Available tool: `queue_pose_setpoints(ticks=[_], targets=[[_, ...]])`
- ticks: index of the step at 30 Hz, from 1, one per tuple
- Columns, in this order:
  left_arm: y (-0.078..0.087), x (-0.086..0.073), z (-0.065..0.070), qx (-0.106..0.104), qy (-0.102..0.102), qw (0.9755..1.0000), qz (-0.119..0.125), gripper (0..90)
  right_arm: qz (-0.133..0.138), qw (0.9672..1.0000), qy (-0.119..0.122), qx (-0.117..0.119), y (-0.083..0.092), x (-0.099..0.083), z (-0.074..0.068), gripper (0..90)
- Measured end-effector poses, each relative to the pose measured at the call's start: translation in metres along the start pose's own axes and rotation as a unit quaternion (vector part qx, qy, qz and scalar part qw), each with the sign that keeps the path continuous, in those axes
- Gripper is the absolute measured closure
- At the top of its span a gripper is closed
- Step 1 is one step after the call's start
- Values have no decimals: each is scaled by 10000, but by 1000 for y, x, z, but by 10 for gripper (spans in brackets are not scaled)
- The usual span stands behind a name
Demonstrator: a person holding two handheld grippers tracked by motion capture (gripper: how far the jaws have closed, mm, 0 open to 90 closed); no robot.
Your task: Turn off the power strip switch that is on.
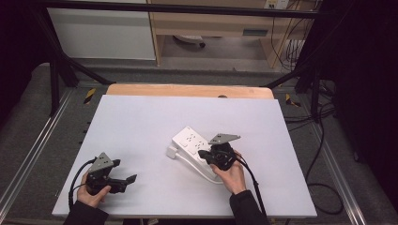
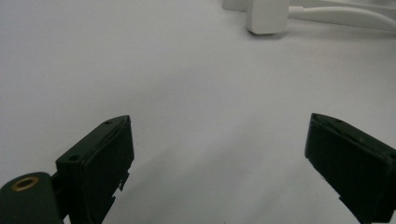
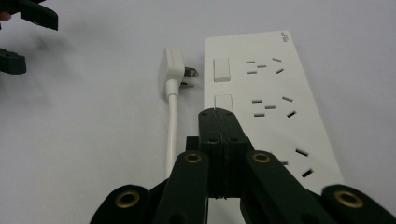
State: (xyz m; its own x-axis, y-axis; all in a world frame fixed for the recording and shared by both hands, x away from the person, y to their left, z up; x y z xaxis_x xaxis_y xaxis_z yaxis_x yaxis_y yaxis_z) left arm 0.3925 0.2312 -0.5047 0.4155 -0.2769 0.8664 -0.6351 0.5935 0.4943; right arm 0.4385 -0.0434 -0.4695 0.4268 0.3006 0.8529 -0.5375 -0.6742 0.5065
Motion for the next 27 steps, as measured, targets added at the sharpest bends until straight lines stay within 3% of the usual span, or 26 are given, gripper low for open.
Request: queue_pose_setpoints(ticks=[27], targets=[[0,0,0,-4,-5,10000,-4,80,-154,9999,-41,-28,-16,-11,1,900]])
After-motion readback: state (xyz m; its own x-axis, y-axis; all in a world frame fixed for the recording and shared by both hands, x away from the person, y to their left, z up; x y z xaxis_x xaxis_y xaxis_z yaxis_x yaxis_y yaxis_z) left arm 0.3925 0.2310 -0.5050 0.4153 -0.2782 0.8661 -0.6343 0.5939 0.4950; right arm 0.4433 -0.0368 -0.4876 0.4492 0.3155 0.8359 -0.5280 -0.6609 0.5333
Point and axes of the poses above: each handheld gripper's, and its own axes: y roughly backward along the jaws, x roughly out of its top, z roughly to its right, the point moved 10 cm from there along -y, roughly forward along the jaws, and after that the axes turned 7 degrees about z, right-handed, at the moved point
